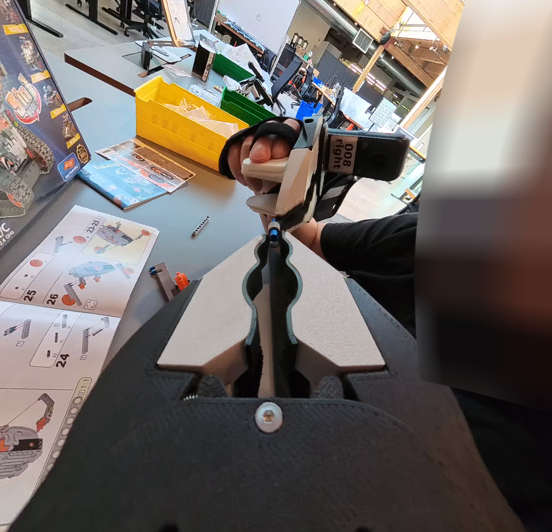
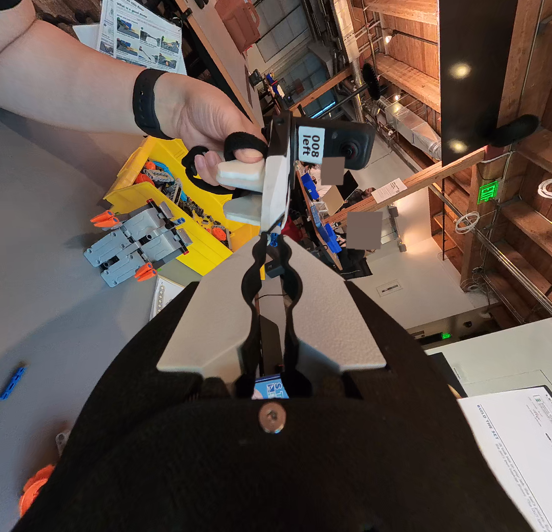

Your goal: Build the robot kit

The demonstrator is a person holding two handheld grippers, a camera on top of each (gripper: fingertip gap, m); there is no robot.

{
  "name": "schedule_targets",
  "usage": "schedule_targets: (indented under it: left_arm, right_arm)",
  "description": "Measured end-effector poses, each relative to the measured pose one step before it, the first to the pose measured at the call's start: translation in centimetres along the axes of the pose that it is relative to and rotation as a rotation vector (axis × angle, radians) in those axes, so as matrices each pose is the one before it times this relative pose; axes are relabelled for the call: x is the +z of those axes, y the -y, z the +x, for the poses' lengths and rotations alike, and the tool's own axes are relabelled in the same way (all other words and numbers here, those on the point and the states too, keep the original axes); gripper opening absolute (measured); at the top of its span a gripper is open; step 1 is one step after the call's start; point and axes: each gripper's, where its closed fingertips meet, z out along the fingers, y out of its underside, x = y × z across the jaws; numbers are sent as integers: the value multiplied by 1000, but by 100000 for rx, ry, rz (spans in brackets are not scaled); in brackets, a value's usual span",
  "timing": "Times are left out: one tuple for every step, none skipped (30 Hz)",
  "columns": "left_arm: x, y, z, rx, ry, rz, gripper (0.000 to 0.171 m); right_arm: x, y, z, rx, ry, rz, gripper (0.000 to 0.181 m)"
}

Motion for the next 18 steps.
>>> schedule_targets:
  left_arm:
    - [-15, 3, -97, -522, 20, 206, 6]
    - [-13, 93, -65, -94, 102, 671, 5]
    - [22, 22, -50, 77, 153, 311, 5]
    - [50, -95, -8, 22, -13, -656, 6]
    - [93, -113, 18, 80, -81, -676, 6]
    - [76, -47, -78, 237, 504, -160, 5]
    - [73, -120, -92, 172, 514, -627, 6]
    - [34, -102, -103, -136, 447, -715, 6]
    - [-4, 28, -104, 3, 357, 270, 6]
    - [-5, 67, -35, -141, -88, 564, 5]
    - [38, -27, 16, -409, -442, -47, 5]
    - [18, -26, 0, -254, -228, -179, 6]
    - [5, -18, -38, 15, 212, -87, 6]
    - [-6, -12, -36, -43, 182, -52, 6]
    - [-15, 20, -9, -94, 43, 46, 6]
    - [-2, -4, -16, -114, 74, 1, 6]
    - [-7, -4, -31, -243, 94, 9, 6]
    - [-6, -13, -1, -420, -159, 36, 6]
  right_arm:
    - [-42, -81, 96, 32, -378, -592, 6]
    - [-50, -82, 149, 557, -549, -221, 6]
    - [-19, -13, -100, 1527, 1086, 392, 6]
    - [41, -33, -54, 1835, 642, 231, 7]
    - [76, -119, 95, 975, -562, -403, 7]
    - [71, -93, -64, 6, 231, -433, 4]
    - [60, -39, -162, -198, 681, -289, 2]
    - [47, -130, -76, 111, 541, -813, 2]
    - [26, -135, 31, 835, 213, -806, 2]
    - [-1, -26, 94, 1160, -109, -180, 2]
    - [-7, -9, -2, 892, 331, 24, 3]
    - [-6, -11, 5, 390, 37, -75, 3]
    - [14, -47, 35, 78, -210, -260, 4]
    - [4, -34, 16, -35, -95, -261, 5]
    - [18, 7, -4, -4, 31, -96, 5]
    - [-3, -18, 40, 120, -115, -315, 5]
    - [-13, -34, 160, 106, -740, -745, 8]
    - [-36, -45, -15, 486, 670, -957, 9]
